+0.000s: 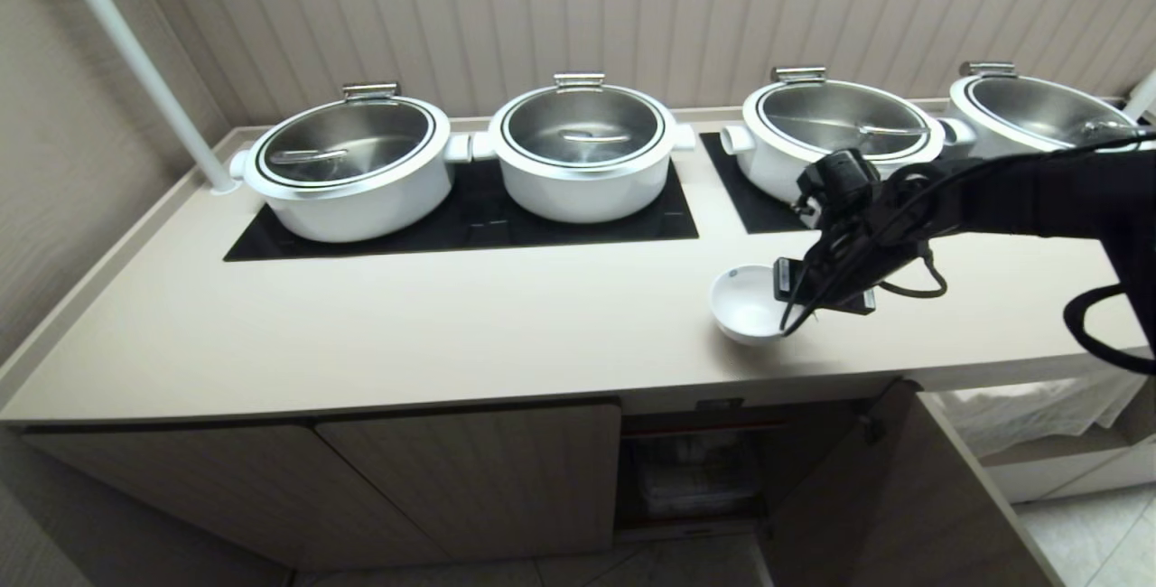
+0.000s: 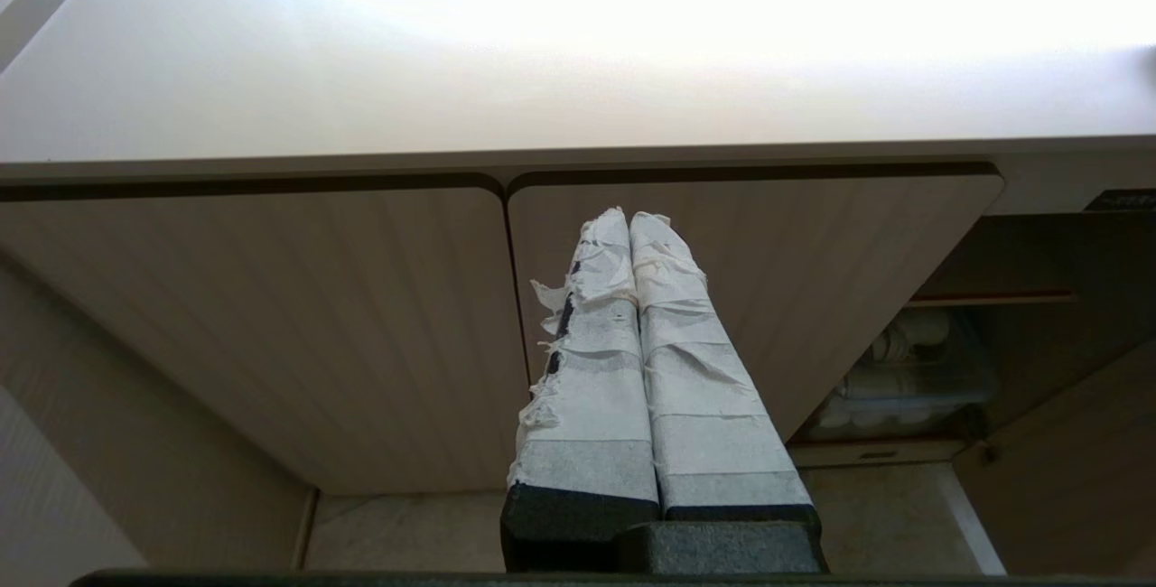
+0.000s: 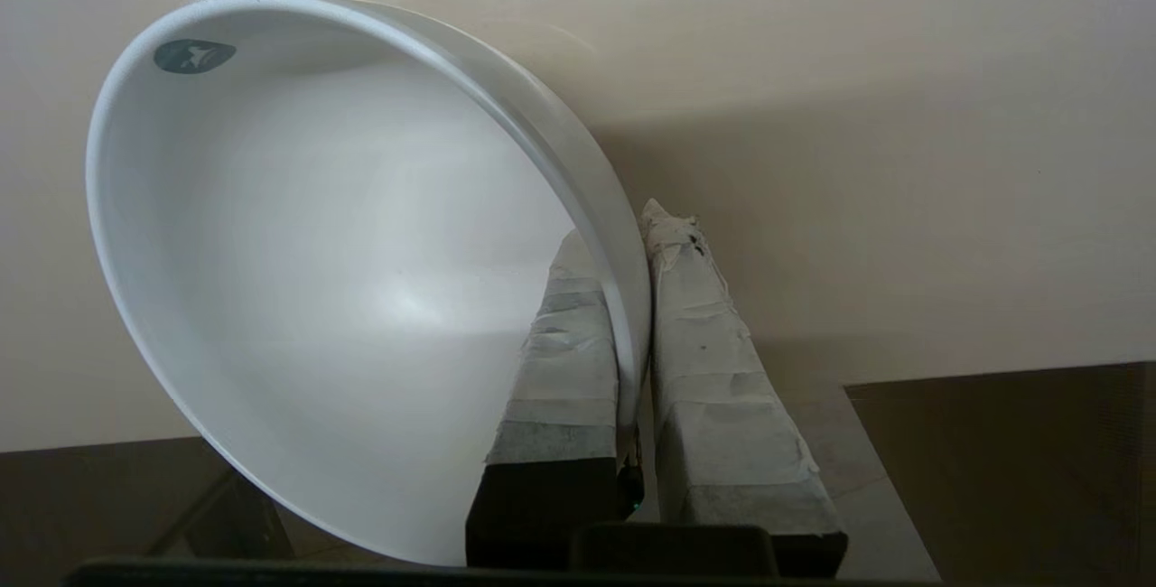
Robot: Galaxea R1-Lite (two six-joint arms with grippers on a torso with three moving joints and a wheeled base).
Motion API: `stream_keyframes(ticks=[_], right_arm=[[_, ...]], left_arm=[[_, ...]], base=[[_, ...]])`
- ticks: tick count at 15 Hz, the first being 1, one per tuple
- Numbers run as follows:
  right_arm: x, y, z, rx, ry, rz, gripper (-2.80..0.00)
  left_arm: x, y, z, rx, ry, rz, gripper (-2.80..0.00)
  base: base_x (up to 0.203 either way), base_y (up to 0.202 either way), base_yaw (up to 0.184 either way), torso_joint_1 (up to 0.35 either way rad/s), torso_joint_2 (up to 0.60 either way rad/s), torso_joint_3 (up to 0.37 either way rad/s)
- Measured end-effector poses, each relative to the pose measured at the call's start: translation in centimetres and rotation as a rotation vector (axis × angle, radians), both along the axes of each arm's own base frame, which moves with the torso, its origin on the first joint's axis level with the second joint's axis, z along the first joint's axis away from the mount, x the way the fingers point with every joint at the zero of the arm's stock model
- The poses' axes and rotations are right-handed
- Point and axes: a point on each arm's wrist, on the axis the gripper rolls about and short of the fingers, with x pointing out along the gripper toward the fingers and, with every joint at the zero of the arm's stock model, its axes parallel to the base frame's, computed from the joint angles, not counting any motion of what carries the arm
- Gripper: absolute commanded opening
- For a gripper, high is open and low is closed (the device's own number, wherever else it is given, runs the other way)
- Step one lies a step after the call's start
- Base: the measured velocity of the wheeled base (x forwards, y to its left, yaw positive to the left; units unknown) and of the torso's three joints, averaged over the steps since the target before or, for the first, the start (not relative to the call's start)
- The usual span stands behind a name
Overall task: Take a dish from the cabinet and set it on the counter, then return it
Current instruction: Pick up the bowl from the table
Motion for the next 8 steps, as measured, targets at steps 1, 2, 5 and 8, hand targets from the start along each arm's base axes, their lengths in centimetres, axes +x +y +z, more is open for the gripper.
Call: stream_keyframes(ticks=[1, 2, 5, 8], right_arm=[[-0.5, -0.1, 0.4, 0.001, -0.002, -0.001, -2.80], [-0.9, -0.2, 0.8, 0.004, -0.003, -0.004, -2.80], [-2.4, -0.7, 2.0, 0.038, -0.009, -0.044, -2.80], [-4.3, -1.0, 2.7, 0.066, 0.003, -0.080, -2.80]], left_arm=[[0.0, 0.0, 0.0, 0.000, 0.000, 0.000, -2.80], [0.0, 0.0, 0.0, 0.000, 0.000, 0.000, -2.80], [0.0, 0.0, 0.0, 0.000, 0.000, 0.000, -2.80], [0.0, 0.0, 0.0, 0.000, 0.000, 0.000, -2.80]], base=[[0.000, 0.000, 0.000, 0.000, 0.00, 0.000], [0.000, 0.000, 0.000, 0.000, 0.00, 0.000], [0.000, 0.000, 0.000, 0.000, 0.00, 0.000], [0.000, 0.000, 0.000, 0.000, 0.00, 0.000]])
